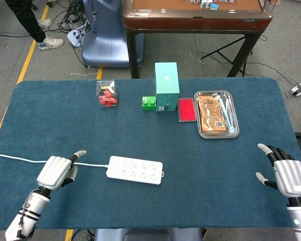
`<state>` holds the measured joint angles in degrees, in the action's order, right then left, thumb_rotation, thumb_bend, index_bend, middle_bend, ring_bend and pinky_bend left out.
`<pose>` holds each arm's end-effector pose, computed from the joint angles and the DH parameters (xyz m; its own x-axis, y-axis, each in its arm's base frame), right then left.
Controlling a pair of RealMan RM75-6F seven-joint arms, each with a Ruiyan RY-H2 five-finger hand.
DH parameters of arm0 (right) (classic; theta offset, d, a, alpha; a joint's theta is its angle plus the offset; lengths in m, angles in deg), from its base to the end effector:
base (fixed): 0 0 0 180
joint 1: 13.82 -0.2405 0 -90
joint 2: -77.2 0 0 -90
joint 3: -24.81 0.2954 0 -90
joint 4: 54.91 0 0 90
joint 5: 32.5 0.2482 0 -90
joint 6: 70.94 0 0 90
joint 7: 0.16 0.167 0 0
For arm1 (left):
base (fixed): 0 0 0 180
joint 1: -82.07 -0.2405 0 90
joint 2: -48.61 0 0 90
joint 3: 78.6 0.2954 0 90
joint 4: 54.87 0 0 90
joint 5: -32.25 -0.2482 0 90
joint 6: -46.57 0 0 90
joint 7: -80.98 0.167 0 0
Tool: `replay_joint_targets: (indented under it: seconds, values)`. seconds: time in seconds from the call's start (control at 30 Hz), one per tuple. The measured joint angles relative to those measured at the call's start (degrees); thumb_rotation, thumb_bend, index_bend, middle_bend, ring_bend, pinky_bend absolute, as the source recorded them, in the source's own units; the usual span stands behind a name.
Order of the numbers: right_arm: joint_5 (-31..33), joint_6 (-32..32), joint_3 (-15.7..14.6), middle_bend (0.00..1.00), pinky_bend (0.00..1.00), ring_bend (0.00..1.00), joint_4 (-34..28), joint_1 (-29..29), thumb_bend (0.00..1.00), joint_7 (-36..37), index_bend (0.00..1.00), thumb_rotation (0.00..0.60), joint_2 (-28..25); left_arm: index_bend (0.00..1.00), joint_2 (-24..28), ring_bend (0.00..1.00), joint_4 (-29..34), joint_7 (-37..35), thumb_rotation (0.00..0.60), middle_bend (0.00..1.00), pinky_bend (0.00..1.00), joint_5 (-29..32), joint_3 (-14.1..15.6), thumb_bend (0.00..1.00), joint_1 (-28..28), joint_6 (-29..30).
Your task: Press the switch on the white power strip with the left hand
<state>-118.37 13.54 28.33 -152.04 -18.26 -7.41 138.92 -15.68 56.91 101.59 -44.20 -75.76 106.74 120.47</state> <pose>-0.3464 -0.2091 0.1477 0.4713 -0.0065 0.8819 -0.8820 -0.0090 0.4713 -0.2381 0.2651 0.0708 0.4631 0.2065 0.8619 0.8747 -0.2633 -0.4069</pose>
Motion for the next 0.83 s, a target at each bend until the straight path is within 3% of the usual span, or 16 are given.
replay_joint_targets:
  seconds: [0.13, 0.23, 0.4, 0.83]
  values:
    - [-0.15, 0.29, -0.09, 0.26, 0.44, 0.25, 0.25, 0.22, 0.14, 0.56, 0.2, 0.6, -0.13, 0.24, 1.6, 0.55, 0.27, -2.11, 0.6, 0.68, 0.7, 0.03, 0.65, 0.64, -3.93, 4.01]
    - [-0.25, 0.49, -0.13, 0.26, 0.44, 0.25, 0.4, 0.35, 0.15, 0.89, 0.2, 0.6, -0.38, 0.24, 2.98, 0.47, 0.85, -2.65, 0.6, 0.61, 0.61, 1.05, 1.15, 0.64, -6.85, 6.67]
    - [-0.76, 0.9, -0.2, 0.26, 0.44, 0.25, 0.35, 0.49, 0.14, 1.23, 0.2, 0.6, -0.57, 0.26, 4.86, 0.45, 1.75, -2.94, 0.6, 0.6, 0.56, 3.02, 1.67, 0.64, -11.16, 10.52]
    - [-1.27, 1.49, -0.47, 0.26, 0.44, 0.25, 1.08, 0.92, 0.15, 2.39, 0.2, 0.6, -0.44, 0.32, 8.9, 0.45, 3.98, -4.65, 0.6, 0.59, 0.56, 3.2, 2.33, 0.64, -18.73, 16.72]
